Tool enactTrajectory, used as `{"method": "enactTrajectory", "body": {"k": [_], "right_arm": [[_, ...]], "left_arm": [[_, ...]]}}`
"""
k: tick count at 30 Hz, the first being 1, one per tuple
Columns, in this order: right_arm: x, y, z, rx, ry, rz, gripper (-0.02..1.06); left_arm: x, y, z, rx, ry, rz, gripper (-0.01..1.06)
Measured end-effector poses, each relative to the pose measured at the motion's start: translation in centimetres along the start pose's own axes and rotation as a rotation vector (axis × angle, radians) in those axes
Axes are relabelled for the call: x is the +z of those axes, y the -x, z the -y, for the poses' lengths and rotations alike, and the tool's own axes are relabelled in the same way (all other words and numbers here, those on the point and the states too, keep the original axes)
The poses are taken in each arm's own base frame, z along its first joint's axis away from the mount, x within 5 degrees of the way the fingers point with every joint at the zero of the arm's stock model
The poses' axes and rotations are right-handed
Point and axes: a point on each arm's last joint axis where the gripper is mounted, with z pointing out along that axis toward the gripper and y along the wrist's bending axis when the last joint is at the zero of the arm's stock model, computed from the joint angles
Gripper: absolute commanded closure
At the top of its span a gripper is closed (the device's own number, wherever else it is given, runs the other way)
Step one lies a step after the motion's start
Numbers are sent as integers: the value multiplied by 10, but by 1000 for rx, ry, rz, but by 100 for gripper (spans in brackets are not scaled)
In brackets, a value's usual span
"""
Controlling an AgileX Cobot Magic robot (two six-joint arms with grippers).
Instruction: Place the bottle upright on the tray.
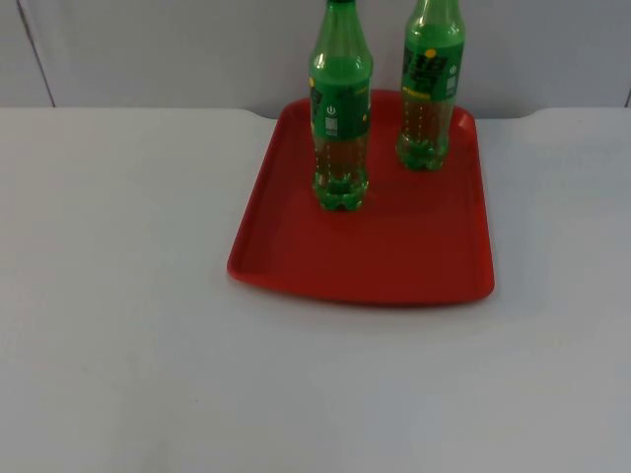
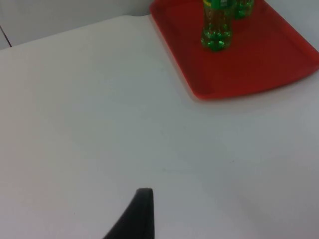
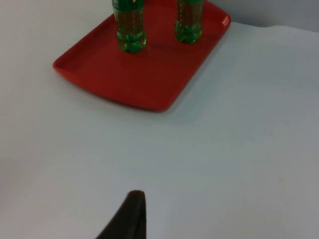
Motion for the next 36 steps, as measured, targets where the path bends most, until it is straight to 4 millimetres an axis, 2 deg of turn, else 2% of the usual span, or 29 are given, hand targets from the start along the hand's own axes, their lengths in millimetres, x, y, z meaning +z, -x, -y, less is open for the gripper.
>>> {"method": "enactTrajectory", "body": {"k": [16,36], "right_arm": [[0,0,0,2,-4,0,-1],[0,0,-2,121,-232,-11,-1]], "left_arm": [[0,0,0,0,0,0,0],[0,0,0,0,0,0,0]]}}
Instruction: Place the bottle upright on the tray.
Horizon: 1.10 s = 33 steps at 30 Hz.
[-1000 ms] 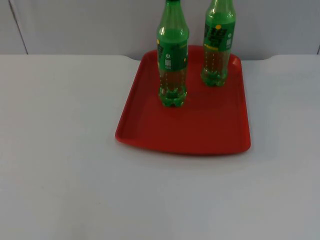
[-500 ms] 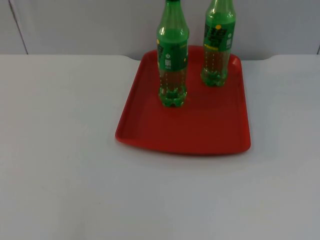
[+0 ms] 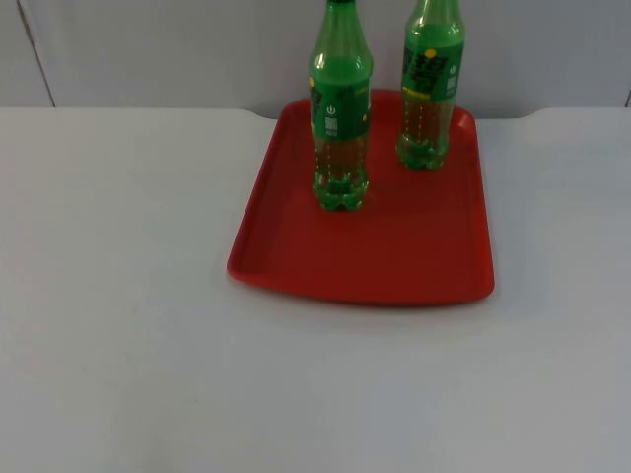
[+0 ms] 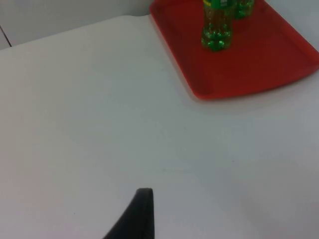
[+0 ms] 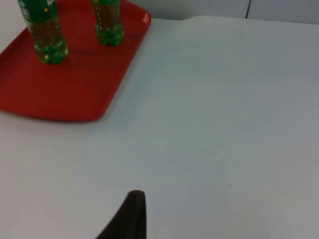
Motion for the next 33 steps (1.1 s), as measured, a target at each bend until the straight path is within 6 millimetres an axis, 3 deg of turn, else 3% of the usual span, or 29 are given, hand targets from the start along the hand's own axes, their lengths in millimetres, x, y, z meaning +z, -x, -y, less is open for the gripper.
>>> {"method": "enactTrajectory", "body": {"k": [33], "right_arm": [[0,0,-1,25,-36,-2,-1]], "left_arm": [[0,0,0,0,0,0,0]]}}
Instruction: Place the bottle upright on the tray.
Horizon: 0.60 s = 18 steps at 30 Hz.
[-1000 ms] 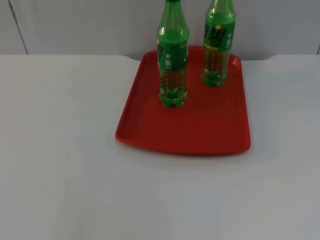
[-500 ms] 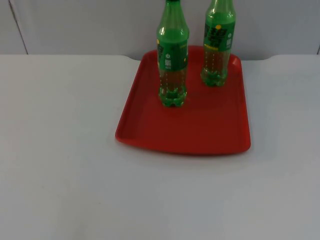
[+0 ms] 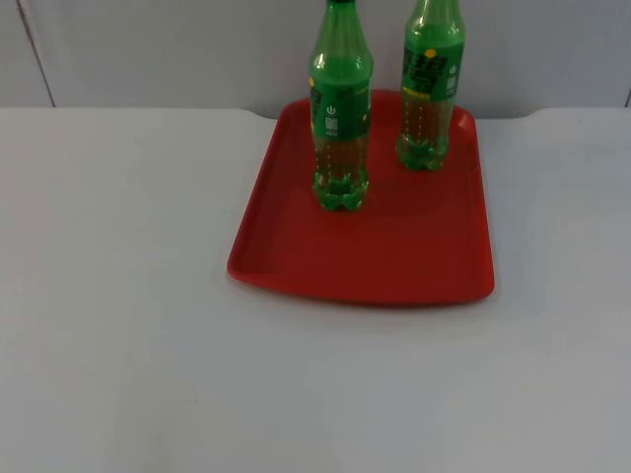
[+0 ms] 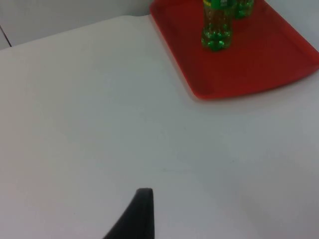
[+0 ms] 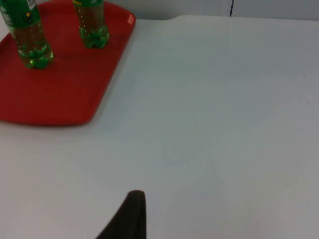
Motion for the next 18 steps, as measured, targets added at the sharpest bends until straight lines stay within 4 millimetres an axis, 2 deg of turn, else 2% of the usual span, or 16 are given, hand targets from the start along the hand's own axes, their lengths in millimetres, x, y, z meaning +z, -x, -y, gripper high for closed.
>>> {"method": "enactTrajectory", "body": {"k": [9,18], "right_arm": [[0,0,0,0,0,0,-1],[0,0,0,0,0,0,-1]], "left_arm": [[0,0,0,-5,8,0,0],[0,0,1,-91,167,-8,0]]}}
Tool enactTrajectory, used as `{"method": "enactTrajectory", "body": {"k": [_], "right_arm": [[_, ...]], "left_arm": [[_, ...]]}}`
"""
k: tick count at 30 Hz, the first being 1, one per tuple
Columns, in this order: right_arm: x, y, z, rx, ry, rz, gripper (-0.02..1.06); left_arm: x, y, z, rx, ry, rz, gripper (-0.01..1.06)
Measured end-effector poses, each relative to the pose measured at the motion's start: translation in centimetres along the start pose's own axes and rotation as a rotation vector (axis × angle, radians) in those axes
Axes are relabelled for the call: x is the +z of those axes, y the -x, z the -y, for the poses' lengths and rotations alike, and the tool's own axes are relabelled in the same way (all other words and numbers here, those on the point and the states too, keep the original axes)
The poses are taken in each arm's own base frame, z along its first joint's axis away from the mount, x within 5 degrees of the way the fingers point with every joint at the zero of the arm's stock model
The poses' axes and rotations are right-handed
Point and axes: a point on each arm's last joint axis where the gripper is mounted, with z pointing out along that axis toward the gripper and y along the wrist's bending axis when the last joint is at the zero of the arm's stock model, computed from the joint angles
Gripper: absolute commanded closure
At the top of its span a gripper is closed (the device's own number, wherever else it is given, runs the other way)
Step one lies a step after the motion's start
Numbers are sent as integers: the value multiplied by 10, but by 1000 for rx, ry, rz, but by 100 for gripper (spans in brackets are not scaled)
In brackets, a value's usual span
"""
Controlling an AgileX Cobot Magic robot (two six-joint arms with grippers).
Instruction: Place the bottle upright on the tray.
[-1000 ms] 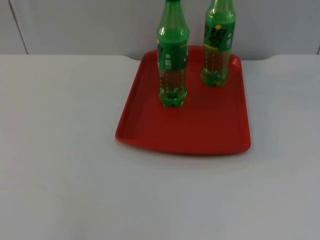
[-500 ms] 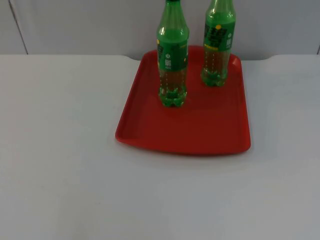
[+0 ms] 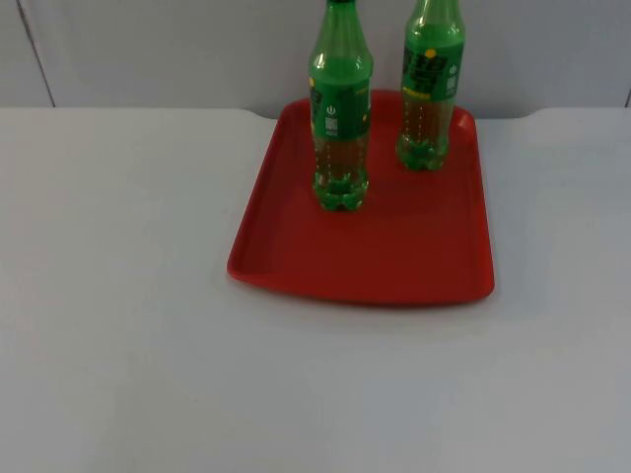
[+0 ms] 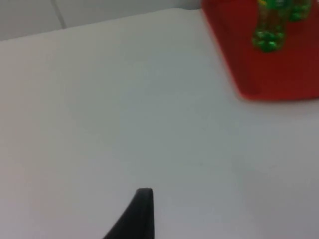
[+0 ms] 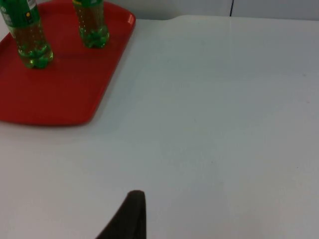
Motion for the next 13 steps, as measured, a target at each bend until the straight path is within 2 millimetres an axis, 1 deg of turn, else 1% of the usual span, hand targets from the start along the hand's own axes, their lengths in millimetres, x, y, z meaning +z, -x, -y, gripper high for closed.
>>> {"method": "enactTrajectory", "body": {"k": [3,13], "right_arm": [[0,0,0,0,0,0,-1],[0,0,0,0,0,0,-1]], "left_arm": [[0,0,1,-48,89,-4,0],[0,0,1,-117,215,-10,0]]}}
